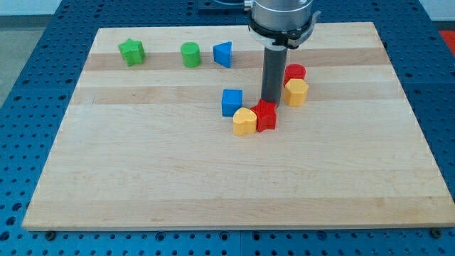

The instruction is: Touch the bottom left side of the blue triangle

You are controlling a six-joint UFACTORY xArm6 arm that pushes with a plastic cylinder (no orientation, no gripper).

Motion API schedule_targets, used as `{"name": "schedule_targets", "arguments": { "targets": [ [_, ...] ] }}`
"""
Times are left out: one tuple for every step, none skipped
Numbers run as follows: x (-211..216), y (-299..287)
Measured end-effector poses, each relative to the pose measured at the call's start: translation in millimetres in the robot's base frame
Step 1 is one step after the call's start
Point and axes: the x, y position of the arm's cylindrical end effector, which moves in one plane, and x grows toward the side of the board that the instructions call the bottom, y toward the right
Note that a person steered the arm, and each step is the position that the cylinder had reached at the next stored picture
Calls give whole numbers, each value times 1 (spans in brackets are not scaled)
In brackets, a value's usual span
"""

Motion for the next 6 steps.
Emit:
{"name": "schedule_targets", "arguments": {
  "targets": [
    [-32,-26],
    [-44,-39],
    [-42,-59],
    [-29,-90],
    [-34,-113],
    [-80,-112]
  ]
}}
